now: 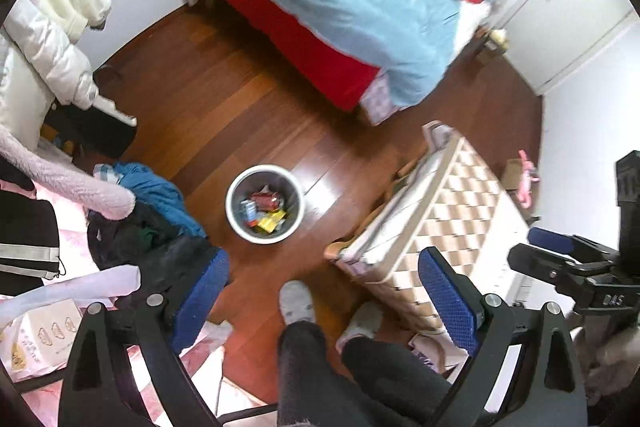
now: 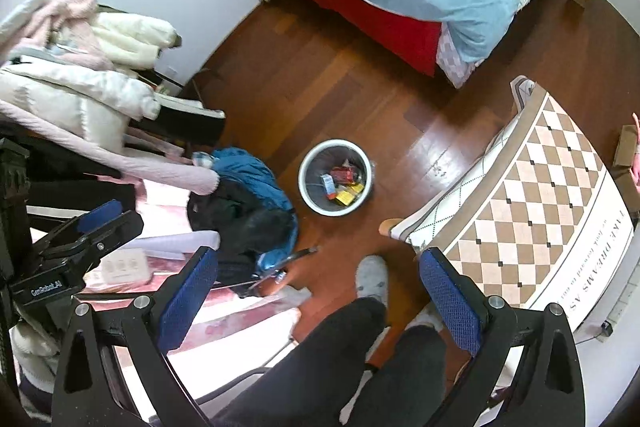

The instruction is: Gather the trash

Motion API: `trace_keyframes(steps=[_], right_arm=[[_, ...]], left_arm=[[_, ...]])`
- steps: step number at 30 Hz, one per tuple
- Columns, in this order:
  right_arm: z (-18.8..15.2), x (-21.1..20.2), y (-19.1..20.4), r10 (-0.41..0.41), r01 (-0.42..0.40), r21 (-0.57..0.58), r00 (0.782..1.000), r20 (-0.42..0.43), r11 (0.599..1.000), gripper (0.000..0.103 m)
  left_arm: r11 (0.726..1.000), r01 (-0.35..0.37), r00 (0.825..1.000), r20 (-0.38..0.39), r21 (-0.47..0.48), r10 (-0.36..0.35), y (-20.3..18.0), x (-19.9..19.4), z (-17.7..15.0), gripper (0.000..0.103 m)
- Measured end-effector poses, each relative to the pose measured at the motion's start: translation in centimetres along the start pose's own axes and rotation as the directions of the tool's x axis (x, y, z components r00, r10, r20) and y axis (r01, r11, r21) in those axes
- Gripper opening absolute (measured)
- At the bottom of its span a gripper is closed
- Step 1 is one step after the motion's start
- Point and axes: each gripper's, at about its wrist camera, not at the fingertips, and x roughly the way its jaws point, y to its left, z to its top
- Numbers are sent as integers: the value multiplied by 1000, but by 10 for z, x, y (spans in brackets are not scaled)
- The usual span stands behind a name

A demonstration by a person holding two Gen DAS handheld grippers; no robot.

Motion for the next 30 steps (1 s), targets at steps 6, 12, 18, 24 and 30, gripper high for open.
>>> trace_keyframes(steps=[6,12,18,24,30], right_arm=[[-6,-41,14,56,-56,1,998,30,998,102],[-7,-58,33,78,-77,-5,996,53,997,103],[-4,-63,50,82,-81,-29,995,61,996,103],[0,-63,57,81,-79,-39,994,69,996,103],[3,-65,57,80,-77,-38,994,73,996,103]], left_arm=[[997,71,997,26,5,-71,-5,-33,-3,97],[995,99,994,46,22,-100,-3,-54,-5,97],[994,104,993,59,30,-106,2,-66,-6,97],[994,107,992,63,30,-109,5,-70,-4,97],[993,112,991,67,32,-114,6,-73,-1,103]])
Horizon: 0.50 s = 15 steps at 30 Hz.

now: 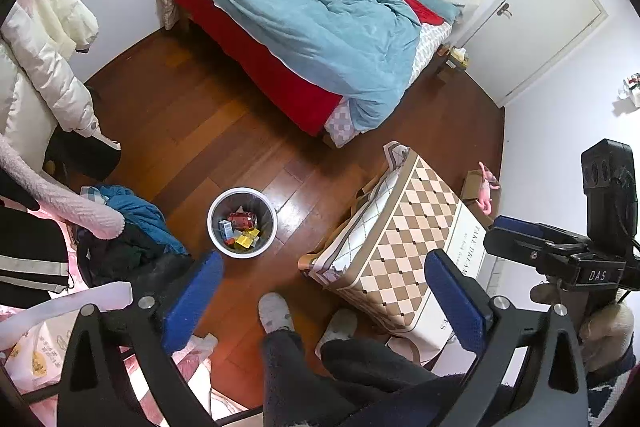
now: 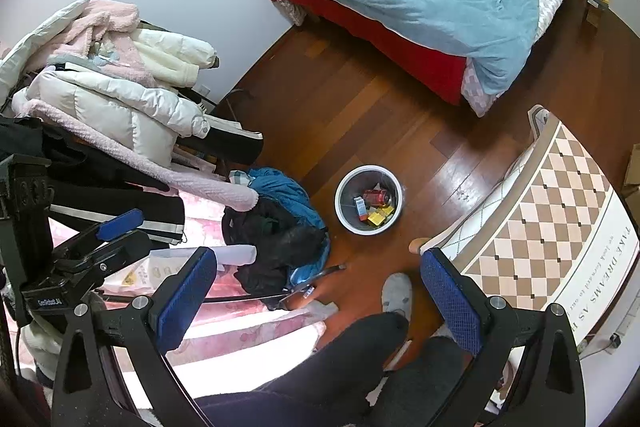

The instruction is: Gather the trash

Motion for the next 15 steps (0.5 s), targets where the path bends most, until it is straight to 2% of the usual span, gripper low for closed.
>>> trace_keyframes(steps=[15], right_arm=[[6,-6,-6,-2,2,-7,1000,1,1000,103]], left_arm=[[1000,16,1000,4,22,-16,-6,-5,5,103]])
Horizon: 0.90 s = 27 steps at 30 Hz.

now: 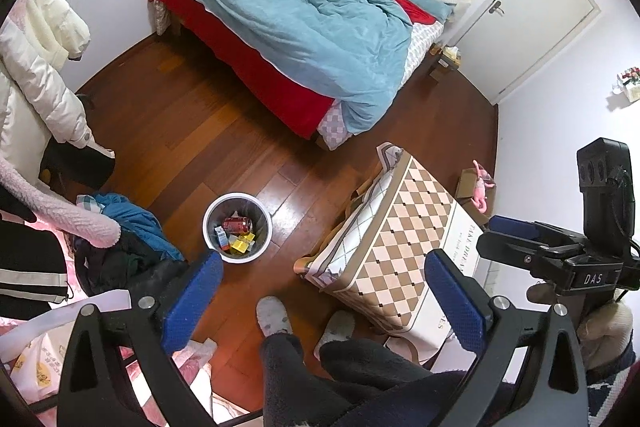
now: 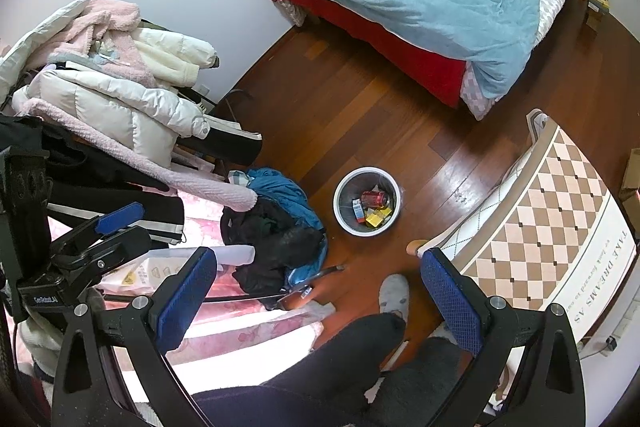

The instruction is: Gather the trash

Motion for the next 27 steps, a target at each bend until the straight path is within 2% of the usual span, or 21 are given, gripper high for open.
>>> trace_keyframes(steps=[27], right_arm=[[5,-9,6,5,-5,-13,1000,8,1000,103]], left_arm=[[1000,15,1000,1,9,-15,-7,-4,6,103]])
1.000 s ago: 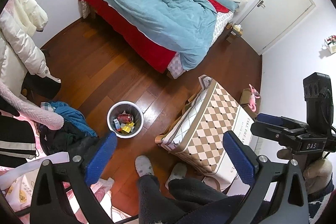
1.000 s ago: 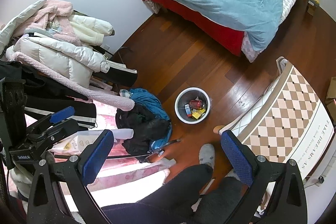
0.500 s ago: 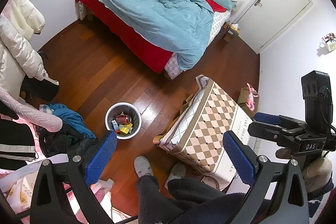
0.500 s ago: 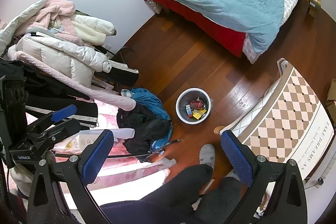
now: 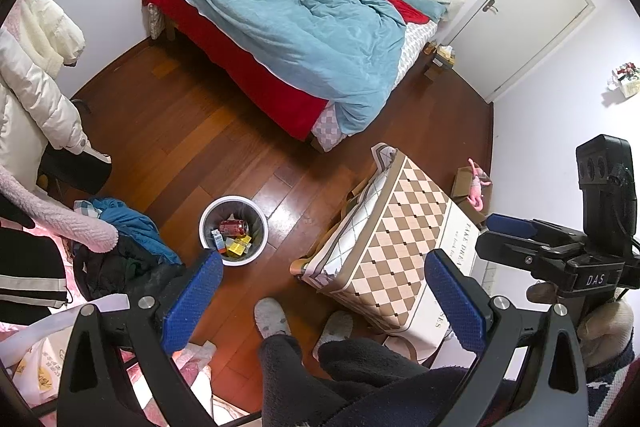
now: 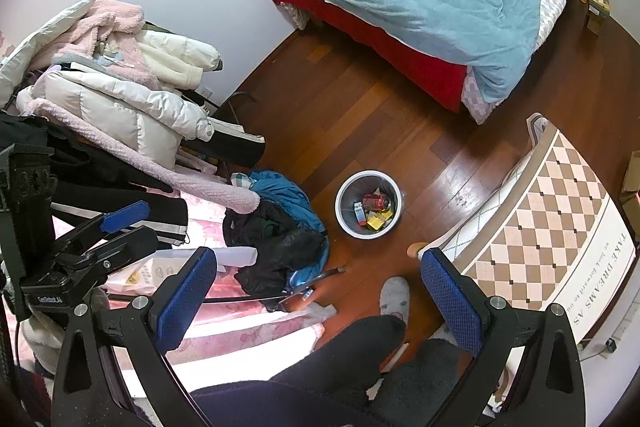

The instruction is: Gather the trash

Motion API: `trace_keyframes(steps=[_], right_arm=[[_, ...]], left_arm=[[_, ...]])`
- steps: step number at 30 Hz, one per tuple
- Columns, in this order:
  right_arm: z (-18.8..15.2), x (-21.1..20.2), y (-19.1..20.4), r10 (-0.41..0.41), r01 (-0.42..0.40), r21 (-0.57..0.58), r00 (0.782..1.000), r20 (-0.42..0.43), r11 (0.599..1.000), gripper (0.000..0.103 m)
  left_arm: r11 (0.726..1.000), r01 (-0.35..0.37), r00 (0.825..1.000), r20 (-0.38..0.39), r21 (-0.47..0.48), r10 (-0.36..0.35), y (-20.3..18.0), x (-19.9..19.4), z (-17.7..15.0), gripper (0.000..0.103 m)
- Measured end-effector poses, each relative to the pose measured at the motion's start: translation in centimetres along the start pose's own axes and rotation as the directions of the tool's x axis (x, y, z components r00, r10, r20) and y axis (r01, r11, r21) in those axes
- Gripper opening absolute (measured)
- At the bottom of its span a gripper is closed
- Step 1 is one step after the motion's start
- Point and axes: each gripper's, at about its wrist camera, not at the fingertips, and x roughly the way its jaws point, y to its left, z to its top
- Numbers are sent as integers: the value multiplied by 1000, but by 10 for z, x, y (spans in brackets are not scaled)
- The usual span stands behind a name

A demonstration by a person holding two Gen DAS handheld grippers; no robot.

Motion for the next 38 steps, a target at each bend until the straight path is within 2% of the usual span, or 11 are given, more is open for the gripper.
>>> trace_keyframes(steps=[21,34,38], right_arm=[[-4,-10,3,-2,2,-5,1000,15,1000,103],[3,-13,12,7,-7,-31,1000,-1,1000,103],[-4,-8,17,12,-12,-39,1000,-1,999,103]], left_arm=[[1000,11,1000,10,13,-11,-2,-9,3,103],[1000,14,1000,8,0,-14,-2,-10,3,103],[1000,19,1000,15,-11,-19,1,-13,0,103]])
